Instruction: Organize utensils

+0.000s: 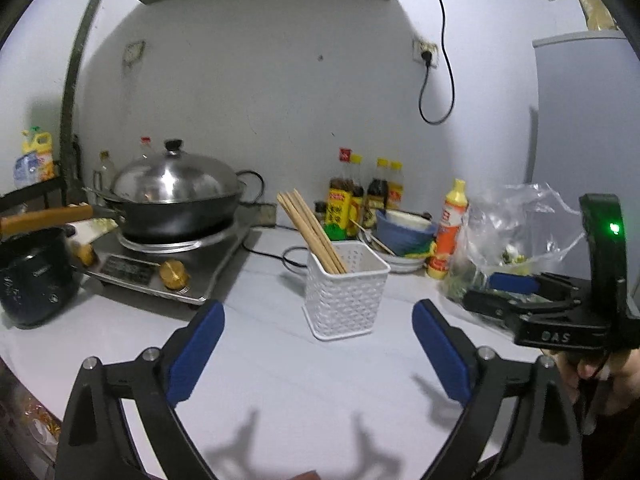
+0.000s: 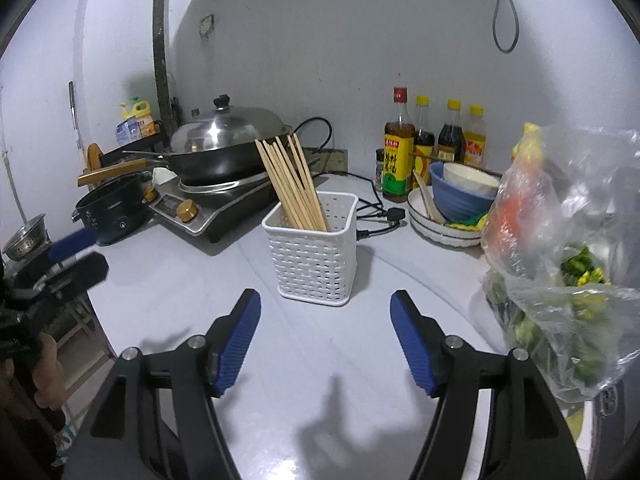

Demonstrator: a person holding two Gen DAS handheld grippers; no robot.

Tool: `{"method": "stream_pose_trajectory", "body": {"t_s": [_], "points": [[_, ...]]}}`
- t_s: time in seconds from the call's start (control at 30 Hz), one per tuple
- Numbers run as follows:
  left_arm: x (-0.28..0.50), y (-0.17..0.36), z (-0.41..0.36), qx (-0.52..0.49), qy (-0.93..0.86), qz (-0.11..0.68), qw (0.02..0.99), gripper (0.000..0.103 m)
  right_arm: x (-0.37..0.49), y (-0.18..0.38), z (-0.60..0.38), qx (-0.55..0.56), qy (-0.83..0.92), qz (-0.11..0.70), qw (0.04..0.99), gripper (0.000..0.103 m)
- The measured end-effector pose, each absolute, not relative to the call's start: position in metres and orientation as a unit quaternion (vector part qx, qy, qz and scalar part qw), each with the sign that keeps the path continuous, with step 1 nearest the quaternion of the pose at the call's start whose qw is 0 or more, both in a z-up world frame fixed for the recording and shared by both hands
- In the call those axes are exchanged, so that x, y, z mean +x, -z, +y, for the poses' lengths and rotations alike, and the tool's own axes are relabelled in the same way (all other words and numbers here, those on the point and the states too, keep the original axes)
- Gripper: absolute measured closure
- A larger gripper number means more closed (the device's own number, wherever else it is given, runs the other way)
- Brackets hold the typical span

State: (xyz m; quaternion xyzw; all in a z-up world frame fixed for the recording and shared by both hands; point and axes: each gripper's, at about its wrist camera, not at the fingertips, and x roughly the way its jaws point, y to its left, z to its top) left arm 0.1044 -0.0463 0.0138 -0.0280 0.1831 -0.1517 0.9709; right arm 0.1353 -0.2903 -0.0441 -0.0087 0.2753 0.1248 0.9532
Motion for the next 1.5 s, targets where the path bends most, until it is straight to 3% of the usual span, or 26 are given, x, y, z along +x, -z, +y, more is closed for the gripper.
{"method": "stream_pose_trajectory", "body": {"t_s": [0.27,0.87,1.5], "points": [[0.093,-0.025,-0.025,-0.021,0.104,0.166,0.98,0.001,0.106,0.018,-0.283,-0.036,-0.115,0.239,0.964,0.032],[0.067,-0.057,0.016,-0.031,0.059,0.109,0.992,0.0,0.076,-0.031,-0.278,-0.026,-0.114,0.156,0.981,0.027],[0.079,-0.061,0.029,-0.057,0.046,0.102,0.992,0.0,0.096,-0.031,-0.275,-0.019,-0.131,0.154,0.979,0.025]]}}
